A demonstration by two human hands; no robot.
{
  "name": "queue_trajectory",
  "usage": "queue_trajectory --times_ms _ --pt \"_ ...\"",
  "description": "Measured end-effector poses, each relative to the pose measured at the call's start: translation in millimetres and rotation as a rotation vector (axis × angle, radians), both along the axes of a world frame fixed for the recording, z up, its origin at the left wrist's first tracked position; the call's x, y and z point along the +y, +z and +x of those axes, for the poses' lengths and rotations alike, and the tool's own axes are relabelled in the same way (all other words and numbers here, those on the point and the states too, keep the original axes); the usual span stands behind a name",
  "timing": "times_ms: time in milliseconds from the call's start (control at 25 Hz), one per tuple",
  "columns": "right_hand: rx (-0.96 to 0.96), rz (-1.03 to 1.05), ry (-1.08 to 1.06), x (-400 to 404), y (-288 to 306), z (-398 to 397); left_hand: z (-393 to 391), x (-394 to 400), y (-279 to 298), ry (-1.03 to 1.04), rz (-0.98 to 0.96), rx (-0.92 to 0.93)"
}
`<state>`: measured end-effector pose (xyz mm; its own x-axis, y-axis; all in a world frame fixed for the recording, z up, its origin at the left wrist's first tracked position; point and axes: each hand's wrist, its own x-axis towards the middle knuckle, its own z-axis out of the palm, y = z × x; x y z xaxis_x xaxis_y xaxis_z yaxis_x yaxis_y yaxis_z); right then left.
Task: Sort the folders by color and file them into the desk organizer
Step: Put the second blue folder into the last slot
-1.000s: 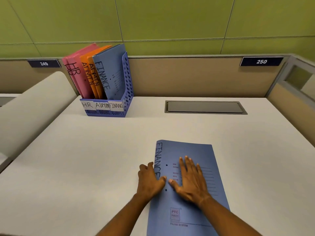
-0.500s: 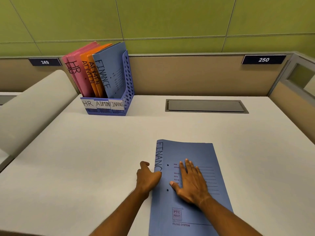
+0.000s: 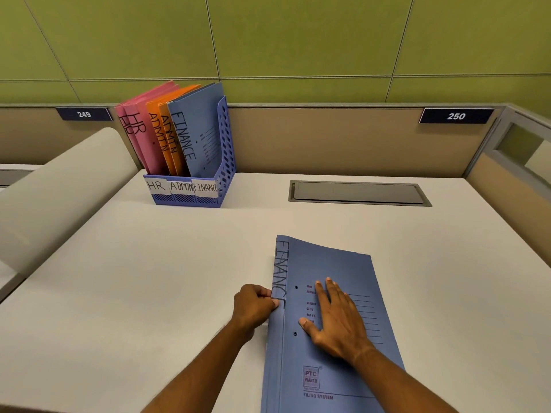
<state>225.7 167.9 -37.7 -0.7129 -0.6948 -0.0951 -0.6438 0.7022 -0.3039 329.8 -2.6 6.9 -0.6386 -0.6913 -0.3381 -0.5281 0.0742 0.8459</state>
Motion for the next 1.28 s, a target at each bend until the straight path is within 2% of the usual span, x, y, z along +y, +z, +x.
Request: queue_trajectory --times_ms 360,800,1120,1280 --pt "0.203 -0.200 0.024 -18 50 -13 0 -16 46 0.014 -0.103 0.116" --pt "0.483 -0.549 0.059 -99 174 -50 19 -65 121 0.133 -0.292 0.349" --pt "0.593 -0.674 0.063 -175 251 -75 40 -127 148 0.222 -0.391 0.464" --pt "0.630 -0.684 0.145 -217 273 -78 48 -166 158 0.245 -0.406 0.506"
